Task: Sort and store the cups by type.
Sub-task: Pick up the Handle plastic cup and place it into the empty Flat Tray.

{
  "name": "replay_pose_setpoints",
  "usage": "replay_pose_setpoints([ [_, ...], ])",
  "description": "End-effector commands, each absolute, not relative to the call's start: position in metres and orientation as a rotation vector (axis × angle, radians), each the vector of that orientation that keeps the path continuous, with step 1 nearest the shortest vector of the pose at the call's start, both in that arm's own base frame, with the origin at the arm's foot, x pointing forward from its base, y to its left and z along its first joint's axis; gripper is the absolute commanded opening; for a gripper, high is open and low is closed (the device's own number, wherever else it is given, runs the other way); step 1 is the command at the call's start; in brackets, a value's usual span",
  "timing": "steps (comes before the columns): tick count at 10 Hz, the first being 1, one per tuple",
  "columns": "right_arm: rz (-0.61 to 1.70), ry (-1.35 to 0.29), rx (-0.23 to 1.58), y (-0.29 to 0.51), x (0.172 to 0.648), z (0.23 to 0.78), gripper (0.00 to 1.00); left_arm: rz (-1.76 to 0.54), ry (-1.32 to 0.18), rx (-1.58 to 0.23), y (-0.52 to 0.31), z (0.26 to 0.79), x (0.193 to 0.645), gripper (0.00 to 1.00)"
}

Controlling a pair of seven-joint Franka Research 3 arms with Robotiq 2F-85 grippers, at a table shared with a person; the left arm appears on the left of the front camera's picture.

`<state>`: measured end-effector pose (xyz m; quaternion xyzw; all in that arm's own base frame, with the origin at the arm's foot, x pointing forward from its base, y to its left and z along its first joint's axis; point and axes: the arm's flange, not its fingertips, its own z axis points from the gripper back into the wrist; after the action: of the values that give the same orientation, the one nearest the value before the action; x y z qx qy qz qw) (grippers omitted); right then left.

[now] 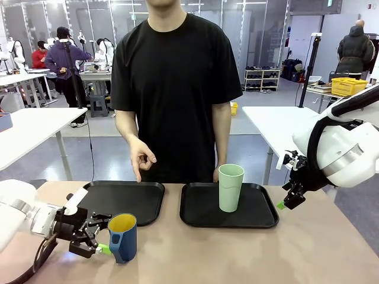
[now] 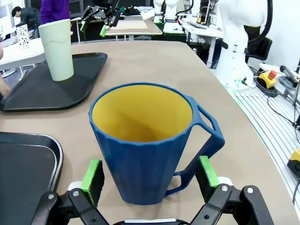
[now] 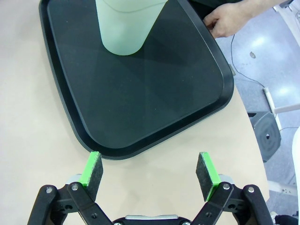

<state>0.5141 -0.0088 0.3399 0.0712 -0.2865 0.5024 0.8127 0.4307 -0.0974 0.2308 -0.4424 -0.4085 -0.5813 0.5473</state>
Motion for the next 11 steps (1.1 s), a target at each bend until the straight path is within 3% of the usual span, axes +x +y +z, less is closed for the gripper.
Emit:
replay_pose_setpoints([
  [1,1.065,-0.625,0.154,-0.008,0.516,0.34,1.0,-1.39,-1.036,-1.032,-0.107,0.223,0.437,1.0],
  [11,1.065,-0.625,0.154,-0.008,0.516,0.34,1.0,-1.415,-1.026,-1.127,-0.13,0.209,0.439,1.0],
])
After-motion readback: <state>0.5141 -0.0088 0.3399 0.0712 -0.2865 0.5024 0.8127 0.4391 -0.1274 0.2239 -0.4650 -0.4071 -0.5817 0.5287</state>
